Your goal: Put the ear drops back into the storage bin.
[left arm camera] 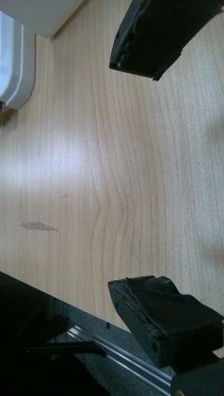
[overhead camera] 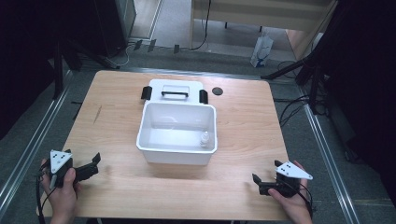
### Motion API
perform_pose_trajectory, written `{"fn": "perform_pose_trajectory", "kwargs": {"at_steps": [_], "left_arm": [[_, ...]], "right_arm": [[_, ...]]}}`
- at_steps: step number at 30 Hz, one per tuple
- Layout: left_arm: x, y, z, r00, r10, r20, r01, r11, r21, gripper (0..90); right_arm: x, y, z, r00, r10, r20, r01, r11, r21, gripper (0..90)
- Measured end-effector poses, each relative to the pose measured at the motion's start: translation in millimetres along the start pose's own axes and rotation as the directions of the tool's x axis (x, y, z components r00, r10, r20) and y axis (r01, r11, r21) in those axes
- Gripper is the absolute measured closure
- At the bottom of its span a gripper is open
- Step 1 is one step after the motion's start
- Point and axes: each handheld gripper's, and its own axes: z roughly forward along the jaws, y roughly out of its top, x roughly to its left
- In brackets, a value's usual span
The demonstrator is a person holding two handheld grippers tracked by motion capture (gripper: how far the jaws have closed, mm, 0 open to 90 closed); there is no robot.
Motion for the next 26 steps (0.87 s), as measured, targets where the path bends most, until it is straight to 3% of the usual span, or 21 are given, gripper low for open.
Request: {"fn": "perform_pose_trajectory", "kwargs": {"at_steps": [4,7,8,9,12,17,26], "left_arm": [[0.1,0.1,0.2,1.0000,-0.002,0.001,0.002,1.0000,0.001,0.0],[1.1,0.1,0.5,1.0000,-0.007,0.004,0.007,1.0000,0.002,0.0],[1.1,0.1,0.5,1.0000,-0.007,0.004,0.007,1.0000,0.002,0.0],[1.2,0.1,0.6,0.9999,-0.011,0.005,0.011,0.9999,0.002,0.0],[0.9,0.2,0.6,1.0000,-0.005,0.004,0.005,1.0000,0.005,0.0],[0.4,0.2,0.7,1.0000,-0.002,0.005,0.002,1.0000,0.005,0.0],[-0.3,0.4,1.2,1.0000,0.002,0.000,-0.002,0.9999,0.010,0.0]], "right_arm": [[0.9,-9.3,-3.9,0.9995,0.025,0.019,-0.025,1.000,-0.018,0.0],[-2.8,-15.0,-10.0,0.9947,0.094,0.041,-0.091,0.994,-0.066,0.0],[-2.8,-15.0,-10.0,0.9947,0.094,0.041,-0.091,0.994,-0.066,0.0],[-4.6,-16.4,-11.6,0.9896,0.132,0.057,-0.127,0.988,-0.093,0.0],[-6.2,-17.3,-11.6,0.9852,0.158,0.068,-0.149,0.982,-0.113,0.0],[-8.3,-17.8,-12.4,0.9815,0.181,0.061,-0.173,0.977,-0.123,0.0],[-9.0,-16.9,-10.7,0.9812,0.183,0.061,-0.175,0.978,-0.113,0.0]]}}
